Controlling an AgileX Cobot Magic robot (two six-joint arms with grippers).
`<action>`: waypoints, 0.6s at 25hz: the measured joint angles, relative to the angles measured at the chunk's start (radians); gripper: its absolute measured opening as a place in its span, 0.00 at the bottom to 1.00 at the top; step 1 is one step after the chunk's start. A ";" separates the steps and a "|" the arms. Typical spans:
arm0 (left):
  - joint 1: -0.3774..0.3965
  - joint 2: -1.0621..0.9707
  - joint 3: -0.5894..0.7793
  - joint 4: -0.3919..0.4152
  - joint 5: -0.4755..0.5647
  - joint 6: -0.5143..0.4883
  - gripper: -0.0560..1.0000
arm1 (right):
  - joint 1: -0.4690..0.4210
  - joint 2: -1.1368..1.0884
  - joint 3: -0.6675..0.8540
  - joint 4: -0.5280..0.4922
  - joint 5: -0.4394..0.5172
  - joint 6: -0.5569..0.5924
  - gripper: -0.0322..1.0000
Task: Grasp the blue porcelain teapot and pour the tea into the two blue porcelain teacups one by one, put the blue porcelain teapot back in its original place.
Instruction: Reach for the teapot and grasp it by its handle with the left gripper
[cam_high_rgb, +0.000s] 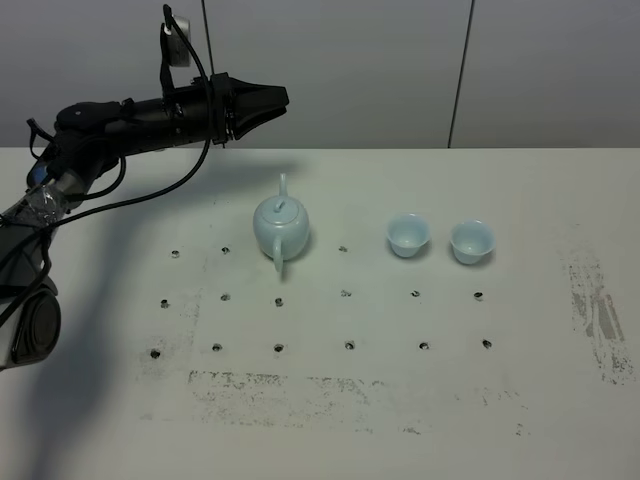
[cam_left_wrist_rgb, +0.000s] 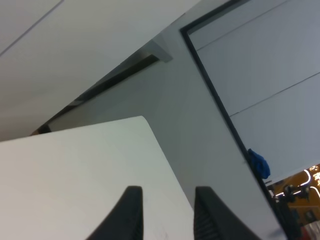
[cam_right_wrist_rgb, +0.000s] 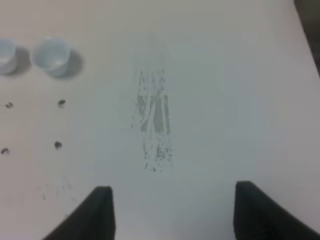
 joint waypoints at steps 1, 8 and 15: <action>0.000 0.000 0.000 0.000 0.000 0.010 0.35 | 0.000 -0.066 0.010 0.000 0.017 0.000 0.54; 0.000 0.000 0.000 -0.001 -0.001 0.029 0.35 | 0.000 -0.345 0.081 0.005 0.095 0.000 0.54; 0.000 0.000 0.000 -0.001 -0.001 0.031 0.35 | 0.000 -0.493 0.200 0.041 0.102 0.000 0.52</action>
